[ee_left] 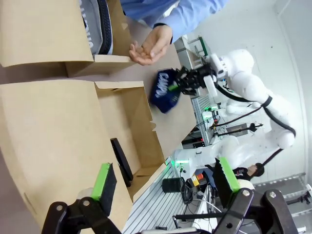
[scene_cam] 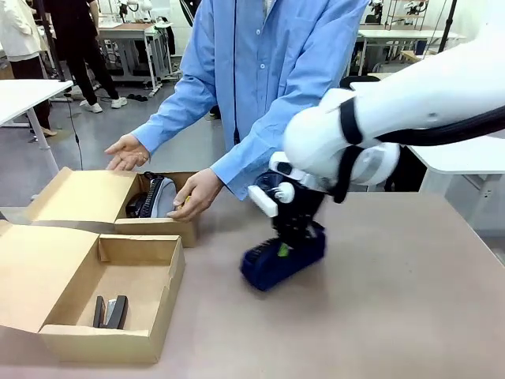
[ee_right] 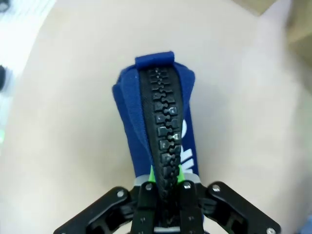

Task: Place items inside the box.
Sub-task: Pick up a Pencil pouch or Stapler and place it inside the Mailer Box closest to the robot.

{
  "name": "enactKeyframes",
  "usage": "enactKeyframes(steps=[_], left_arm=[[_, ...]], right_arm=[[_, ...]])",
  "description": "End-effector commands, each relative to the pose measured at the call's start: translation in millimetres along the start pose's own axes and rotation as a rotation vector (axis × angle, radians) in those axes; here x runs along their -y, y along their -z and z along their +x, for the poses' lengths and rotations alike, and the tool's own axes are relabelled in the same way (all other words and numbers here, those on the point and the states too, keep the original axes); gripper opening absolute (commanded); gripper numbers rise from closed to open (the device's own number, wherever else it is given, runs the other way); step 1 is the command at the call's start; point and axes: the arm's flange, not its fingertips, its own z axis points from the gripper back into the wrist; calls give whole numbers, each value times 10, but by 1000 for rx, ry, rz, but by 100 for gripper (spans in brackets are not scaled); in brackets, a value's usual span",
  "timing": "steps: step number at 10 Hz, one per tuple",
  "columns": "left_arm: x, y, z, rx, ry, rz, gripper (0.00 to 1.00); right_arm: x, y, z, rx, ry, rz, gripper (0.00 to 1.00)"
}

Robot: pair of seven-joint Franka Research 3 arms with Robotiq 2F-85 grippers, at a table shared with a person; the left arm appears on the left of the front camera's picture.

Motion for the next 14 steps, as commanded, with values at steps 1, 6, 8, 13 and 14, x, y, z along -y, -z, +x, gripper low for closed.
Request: enactKeyframes(steps=[1,6,8,13,14], left_arm=[[18,3,5,19,23,-23,100],[18,3,5,19,23,-23,100],[18,3,5,19,23,-23,100],[18,3,5,19,23,-23,100],[18,3,5,19,23,-23,100]], right_arm=[[-840,-384,-269,45,157,104,0],[-2453,-723,-1124,275,568,-201,0],[-2371,-696,-1127,285,648,-248,0],[-2169,-1121,-1397,290,578,-213,0],[-2120,-1100,-1378,271,586,-218,9]])
